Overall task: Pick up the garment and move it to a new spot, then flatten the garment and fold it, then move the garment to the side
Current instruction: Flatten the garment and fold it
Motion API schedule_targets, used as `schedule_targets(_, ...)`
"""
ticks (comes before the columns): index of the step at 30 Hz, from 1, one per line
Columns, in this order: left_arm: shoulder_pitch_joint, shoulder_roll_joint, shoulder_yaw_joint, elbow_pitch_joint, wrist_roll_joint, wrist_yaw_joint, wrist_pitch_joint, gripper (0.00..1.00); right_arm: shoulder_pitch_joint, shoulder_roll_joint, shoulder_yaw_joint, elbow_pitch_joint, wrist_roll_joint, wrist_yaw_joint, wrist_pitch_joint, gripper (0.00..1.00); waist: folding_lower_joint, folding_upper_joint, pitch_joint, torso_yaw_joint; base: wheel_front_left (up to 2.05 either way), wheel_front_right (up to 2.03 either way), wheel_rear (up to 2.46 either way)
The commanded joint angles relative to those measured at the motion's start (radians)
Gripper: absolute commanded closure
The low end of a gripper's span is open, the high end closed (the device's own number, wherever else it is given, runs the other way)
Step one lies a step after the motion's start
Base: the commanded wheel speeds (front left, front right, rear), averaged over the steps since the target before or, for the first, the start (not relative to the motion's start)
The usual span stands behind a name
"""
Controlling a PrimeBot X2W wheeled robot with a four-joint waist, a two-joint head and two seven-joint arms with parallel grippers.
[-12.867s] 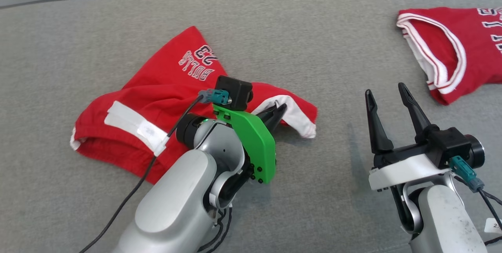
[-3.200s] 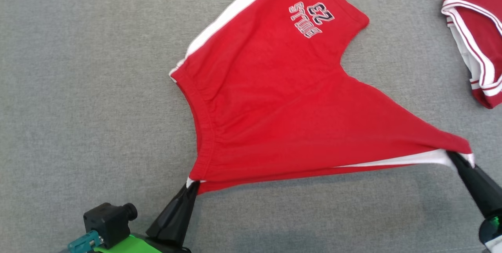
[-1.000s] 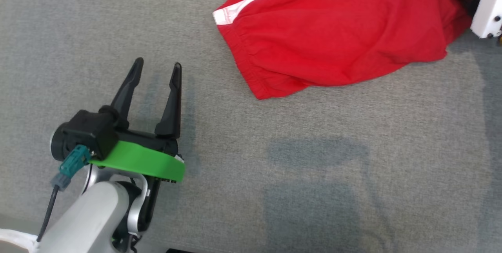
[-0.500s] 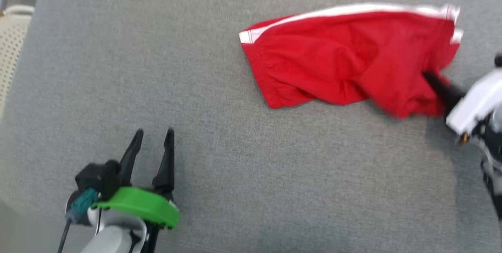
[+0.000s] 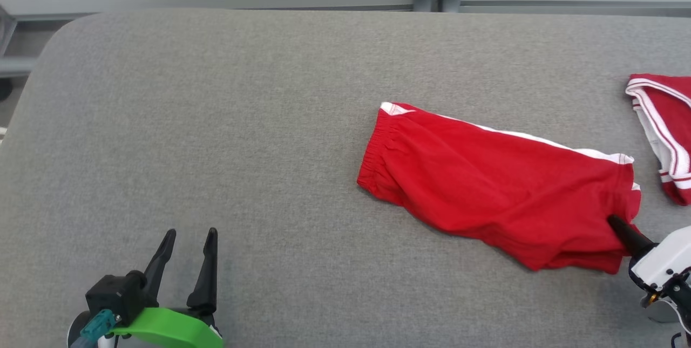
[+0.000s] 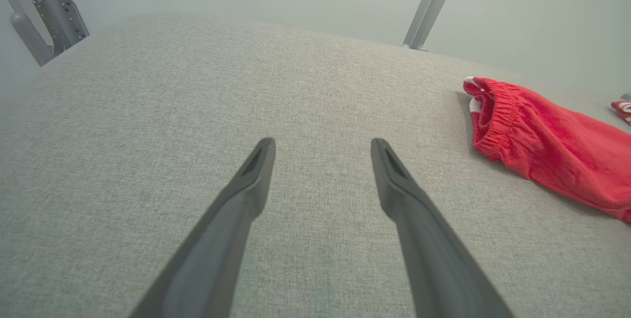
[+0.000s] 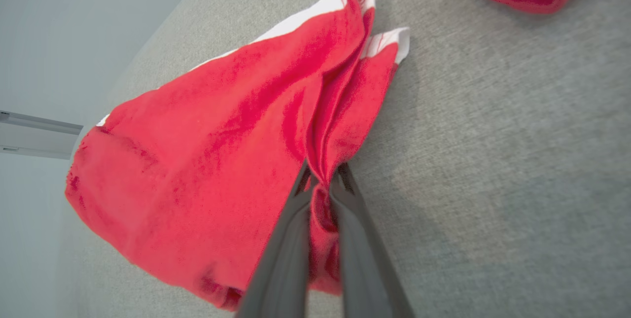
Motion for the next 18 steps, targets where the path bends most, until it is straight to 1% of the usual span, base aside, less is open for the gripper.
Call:
schedule_targets(1,0.027,-0.001,0.007,0.007,0.014,-0.008,-0.003,0.00,0.006,-0.005,-0.014,0.021,-0.022,0.000,-0.020,1.00,0.0000,0.0065,-0.079,-0.093,0.00,0.00,0.00)
schedule_targets(3,0.033,-0.010,0.013,0.009,0.022,-0.018,-0.003,0.00,-0.011,-0.014,-0.023,0.063,-0.052,0.000,-0.034,1.00,0.0000,0.0065,-0.075,-0.103,0.00,0.00,0.00)
schedule_targets(6,0.029,-0.016,0.009,0.019,0.037,-0.022,-0.003,0.00,-0.063,-0.036,-0.027,0.102,-0.107,0.000,-0.054,1.00,0.0000,0.0065,-0.064,-0.108,0.00,0.00,0.00)
schedule_targets(9,0.006,-0.023,0.005,0.019,0.044,-0.023,-0.003,0.00,-0.138,-0.031,-0.002,0.077,-0.127,0.000,-0.073,1.00,0.0000,0.0065,-0.042,-0.107,0.00,0.00,0.00)
schedule_targets(11,-0.005,-0.025,-0.007,0.021,0.050,-0.028,0.002,0.00,-0.183,-0.003,0.024,0.033,-0.099,0.000,-0.078,1.00,0.0000,0.0065,-0.033,-0.100,0.00,0.00,0.00)
schedule_targets(13,-0.025,-0.027,-0.018,0.028,0.063,-0.034,0.006,0.00,-0.206,0.013,0.074,-0.020,-0.079,0.000,-0.053,1.00,0.0000,0.0065,-0.023,-0.089,0.00,0.00,0.00)
schedule_targets(14,-0.025,-0.027,-0.018,0.028,0.063,-0.034,0.006,0.00,-0.206,0.013,0.074,-0.020,-0.079,0.000,-0.053,1.00,0.0000,0.0065,-0.023,-0.089,0.00,0.00,0.00)
schedule_targets(16,-0.054,-0.042,-0.033,0.043,0.073,-0.041,0.009,0.00,-0.244,0.050,0.188,-0.093,-0.086,0.000,-0.020,1.00,0.0000,0.0065,-0.006,-0.080,0.00,0.00,0.00)
schedule_targets(18,-0.064,-0.046,-0.040,0.051,0.076,-0.044,0.011,0.00,-0.254,0.080,0.237,-0.086,-0.103,0.000,-0.011,1.00,0.0000,0.0065,-0.001,-0.076,0.00,0.00,0.00)
